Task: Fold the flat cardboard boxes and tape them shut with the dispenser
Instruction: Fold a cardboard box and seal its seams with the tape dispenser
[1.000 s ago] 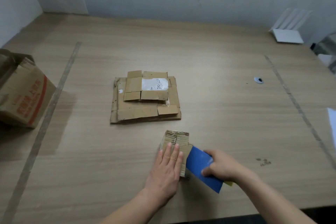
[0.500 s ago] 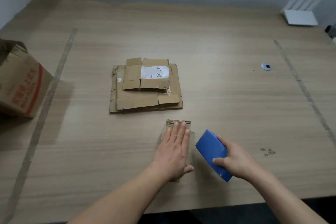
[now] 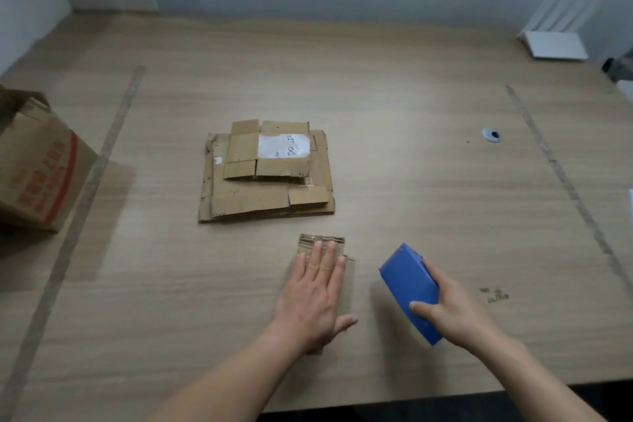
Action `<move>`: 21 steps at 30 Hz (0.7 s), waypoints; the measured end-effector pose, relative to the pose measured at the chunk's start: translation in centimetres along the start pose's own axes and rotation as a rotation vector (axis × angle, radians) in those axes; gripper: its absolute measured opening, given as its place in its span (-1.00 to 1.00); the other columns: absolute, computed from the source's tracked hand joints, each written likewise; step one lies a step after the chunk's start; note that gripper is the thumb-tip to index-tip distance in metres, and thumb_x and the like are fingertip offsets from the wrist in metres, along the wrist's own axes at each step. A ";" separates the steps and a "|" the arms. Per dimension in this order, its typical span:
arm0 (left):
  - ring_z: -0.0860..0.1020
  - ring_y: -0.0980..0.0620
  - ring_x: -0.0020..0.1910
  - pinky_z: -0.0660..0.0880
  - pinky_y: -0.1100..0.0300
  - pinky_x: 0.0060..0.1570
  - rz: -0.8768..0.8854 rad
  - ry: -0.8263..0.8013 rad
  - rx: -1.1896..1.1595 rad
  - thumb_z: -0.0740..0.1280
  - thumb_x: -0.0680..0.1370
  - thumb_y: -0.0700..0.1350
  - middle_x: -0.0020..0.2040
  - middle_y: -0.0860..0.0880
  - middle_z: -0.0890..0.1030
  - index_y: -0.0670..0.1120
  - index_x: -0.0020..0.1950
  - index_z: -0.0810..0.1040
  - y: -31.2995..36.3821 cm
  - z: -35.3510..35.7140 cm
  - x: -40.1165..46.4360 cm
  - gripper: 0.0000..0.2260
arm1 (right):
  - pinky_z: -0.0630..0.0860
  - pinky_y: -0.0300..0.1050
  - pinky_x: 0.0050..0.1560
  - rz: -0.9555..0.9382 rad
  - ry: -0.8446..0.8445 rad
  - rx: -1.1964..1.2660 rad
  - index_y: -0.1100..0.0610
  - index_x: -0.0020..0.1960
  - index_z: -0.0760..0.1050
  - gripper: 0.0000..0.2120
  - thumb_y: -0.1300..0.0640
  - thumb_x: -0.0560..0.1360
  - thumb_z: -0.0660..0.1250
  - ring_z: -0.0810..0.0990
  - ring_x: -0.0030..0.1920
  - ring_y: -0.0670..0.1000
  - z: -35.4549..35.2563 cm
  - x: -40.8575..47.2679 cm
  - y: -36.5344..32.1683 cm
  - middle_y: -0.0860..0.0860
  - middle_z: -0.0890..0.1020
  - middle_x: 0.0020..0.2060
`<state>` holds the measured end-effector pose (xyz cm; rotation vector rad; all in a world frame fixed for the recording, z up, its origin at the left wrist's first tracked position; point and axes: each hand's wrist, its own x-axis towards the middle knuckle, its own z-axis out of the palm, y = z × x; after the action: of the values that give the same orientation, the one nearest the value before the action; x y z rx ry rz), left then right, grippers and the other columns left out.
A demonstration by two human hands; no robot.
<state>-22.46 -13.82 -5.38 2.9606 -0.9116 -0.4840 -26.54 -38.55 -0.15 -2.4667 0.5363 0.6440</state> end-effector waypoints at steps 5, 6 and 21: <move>-0.42 -0.22 0.51 -0.26 -0.22 0.51 -0.037 -0.010 -0.012 0.02 0.55 0.40 0.53 -0.15 -0.43 -0.06 0.49 -0.42 0.7 0.1 -0.3 -0.15 | 0.60 0.00 -0.09 0.025 0.075 -0.128 -0.14 0.61 0.08 -0.21 -0.08 0.48 0.39 0.60 -0.10 0.02 -0.3 0.4 2.1 -0.04 0.60 0.03; -0.43 -0.20 0.51 -0.27 -0.22 0.50 -0.065 -0.009 -0.025 0.04 0.57 0.37 0.53 -0.12 -0.45 -0.03 0.48 -0.43 1.0 -0.1 -0.4 -0.17 | 0.61 0.01 -0.09 0.034 0.083 -0.138 -0.15 0.62 0.05 -0.19 -0.09 0.49 0.39 0.60 -0.10 0.03 -0.3 0.5 2.7 -0.02 0.60 0.04; -0.42 -0.15 0.52 -0.31 -0.18 0.47 -0.157 -0.015 -0.040 0.06 0.60 0.32 0.52 -0.01 -0.47 0.01 0.53 -0.41 2.0 0.2 -0.2 -0.21 | 0.58 0.05 -0.10 0.076 0.152 -0.038 -0.12 0.62 0.05 -0.16 -0.08 0.48 0.43 0.59 -0.03 0.09 0.1 3.0 9.5 0.00 0.59 0.08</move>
<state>-23.78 -15.31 -5.30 3.0095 -0.6651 -0.5221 -28.77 -46.66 -5.57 -2.5549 0.6852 0.5027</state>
